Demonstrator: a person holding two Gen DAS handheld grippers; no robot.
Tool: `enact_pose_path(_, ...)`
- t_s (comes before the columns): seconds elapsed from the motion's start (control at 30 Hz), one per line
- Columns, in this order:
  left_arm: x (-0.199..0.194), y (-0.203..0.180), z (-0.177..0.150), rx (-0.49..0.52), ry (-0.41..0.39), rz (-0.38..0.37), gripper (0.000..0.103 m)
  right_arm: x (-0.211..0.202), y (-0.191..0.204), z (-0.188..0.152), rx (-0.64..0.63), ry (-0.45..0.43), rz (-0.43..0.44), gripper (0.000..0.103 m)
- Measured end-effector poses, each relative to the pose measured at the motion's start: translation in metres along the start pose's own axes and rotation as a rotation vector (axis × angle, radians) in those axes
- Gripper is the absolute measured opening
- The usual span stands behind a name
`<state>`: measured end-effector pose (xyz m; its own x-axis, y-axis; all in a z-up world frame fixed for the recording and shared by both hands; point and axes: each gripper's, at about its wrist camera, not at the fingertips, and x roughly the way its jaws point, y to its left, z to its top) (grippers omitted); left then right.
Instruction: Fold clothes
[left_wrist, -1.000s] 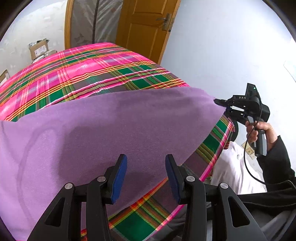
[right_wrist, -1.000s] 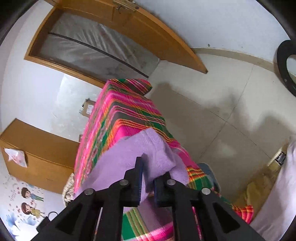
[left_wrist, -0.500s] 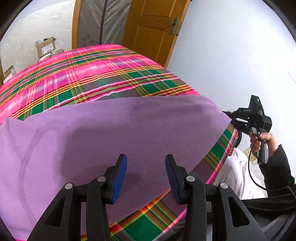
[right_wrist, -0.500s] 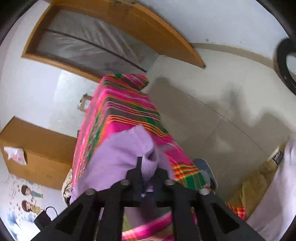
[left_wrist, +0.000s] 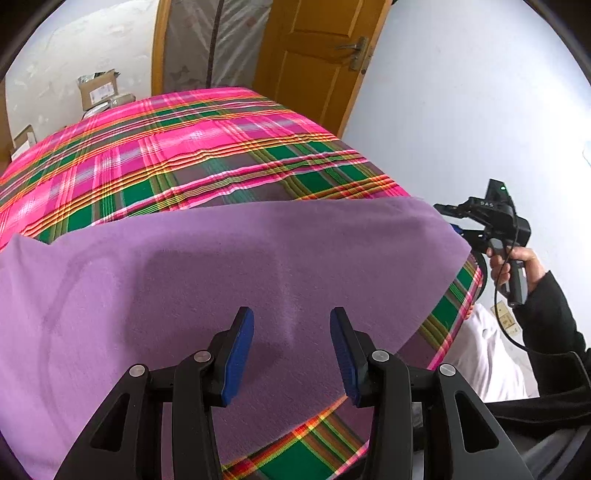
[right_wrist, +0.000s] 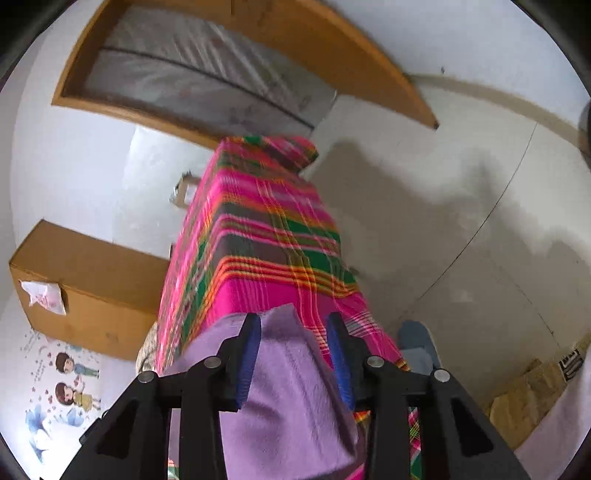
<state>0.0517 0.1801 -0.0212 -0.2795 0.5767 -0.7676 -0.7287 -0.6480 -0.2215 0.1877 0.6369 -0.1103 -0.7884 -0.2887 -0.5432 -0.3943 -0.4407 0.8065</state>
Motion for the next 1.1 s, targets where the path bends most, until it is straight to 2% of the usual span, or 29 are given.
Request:
enact_pose_path(0.07,0.001,0.0,0.001,-0.003,0.003,0.004,0.045,0.009,-0.002,0.001,-0.001,0.033,0.018,0.038)
enact_pose_path(0.13,0.002,0.001,0.001,-0.006,0.005,0.007,0.045,0.01,0.001,0.001,-0.02,0.033,0.029,0.011)
enact_pose_path(0.17,0.002,0.001,0.001,-0.008,0.005,0.008,0.045,0.008,0.005,0.0,-0.037,0.024,0.032,0.007)
enact_pose_path(0.27,0.004,0.002,0.003,-0.012,0.005,0.012,0.045,-0.005,0.015,0.001,-0.082,-0.035,0.039,0.005)
enact_pose_path(0.4,0.005,0.002,0.003,-0.016,0.006,0.012,0.045,-0.024,0.022,0.007,-0.113,-0.113,0.062,0.004)
enact_pose_path(0.53,0.004,0.004,0.002,-0.02,0.007,0.013,0.045,-0.017,0.018,0.008,-0.098,-0.101,0.023,0.004)
enact_pose_path(0.67,0.001,0.005,0.001,-0.021,0.001,0.02,0.045,-0.023,0.033,0.013,-0.128,-0.142,0.034,0.004)
enact_pose_path(0.87,0.0,0.007,-0.001,-0.03,-0.003,0.015,0.045,0.004,0.012,0.014,-0.077,-0.054,-0.038,0.004)
enact_pose_path(0.97,-0.001,0.008,-0.001,-0.031,-0.006,0.016,0.045,0.002,0.006,0.004,-0.045,-0.055,-0.036,0.013)
enact_pose_path(1.03,-0.001,0.009,-0.001,-0.036,-0.009,0.015,0.045,-0.007,0.003,-0.003,-0.019,-0.075,-0.027,0.014)
enact_pose_path(1.1,-0.001,0.011,-0.001,-0.04,-0.012,0.013,0.045,-0.021,-0.003,-0.013,0.01,-0.099,-0.011,0.029)
